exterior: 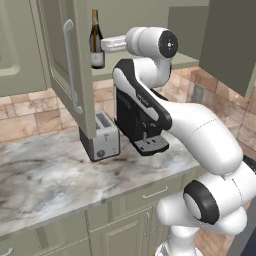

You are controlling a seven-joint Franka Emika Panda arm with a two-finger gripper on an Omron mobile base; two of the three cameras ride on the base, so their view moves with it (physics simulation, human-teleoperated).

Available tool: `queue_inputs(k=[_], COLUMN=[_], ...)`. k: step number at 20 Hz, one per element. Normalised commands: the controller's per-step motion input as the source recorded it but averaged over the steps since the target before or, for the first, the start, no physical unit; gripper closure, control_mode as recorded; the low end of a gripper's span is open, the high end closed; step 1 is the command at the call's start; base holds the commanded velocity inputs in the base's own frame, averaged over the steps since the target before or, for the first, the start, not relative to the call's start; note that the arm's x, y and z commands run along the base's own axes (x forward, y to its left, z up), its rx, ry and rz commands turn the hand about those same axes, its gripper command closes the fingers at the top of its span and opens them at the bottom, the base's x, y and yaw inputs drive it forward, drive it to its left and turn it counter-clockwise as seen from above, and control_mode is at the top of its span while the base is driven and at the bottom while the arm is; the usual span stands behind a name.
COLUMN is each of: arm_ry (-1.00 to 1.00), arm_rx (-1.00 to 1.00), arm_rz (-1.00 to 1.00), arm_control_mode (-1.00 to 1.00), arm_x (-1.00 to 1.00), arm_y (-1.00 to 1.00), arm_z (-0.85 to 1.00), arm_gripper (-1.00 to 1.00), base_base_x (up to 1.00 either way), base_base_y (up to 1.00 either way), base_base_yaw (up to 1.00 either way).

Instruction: Open the cabinet directly in front. Then move the wine and the mug to the dining counter with the candle on it.

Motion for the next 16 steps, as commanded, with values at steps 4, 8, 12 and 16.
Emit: queue_inputs(k=[4, 8, 12, 16], arm_ry=[0.0, 0.0, 0.0, 0.0], arm_rx=[0.0, 0.0, 0.0, 0.0], arm_rz=[0.0, 0.0, 0.0, 0.0], arm_control_mode=[-1.0, -1.0, -1.0, -1.0], arm_x=[0.16, 0.14, 0.17, 0.19], arm_y=[0.0, 0.0, 0.0, 0.0], arm_z=[0.0, 0.0, 0.0, 0.0], arm_gripper=[-1.0, -1.0, -1.0, -1.0], base_base_x=[0.0, 0.0, 0.0, 0.0], base_base_y=[0.0, 0.0, 0.0, 0.0], base_base_yaw=[0.0, 0.0, 0.0, 0.0])
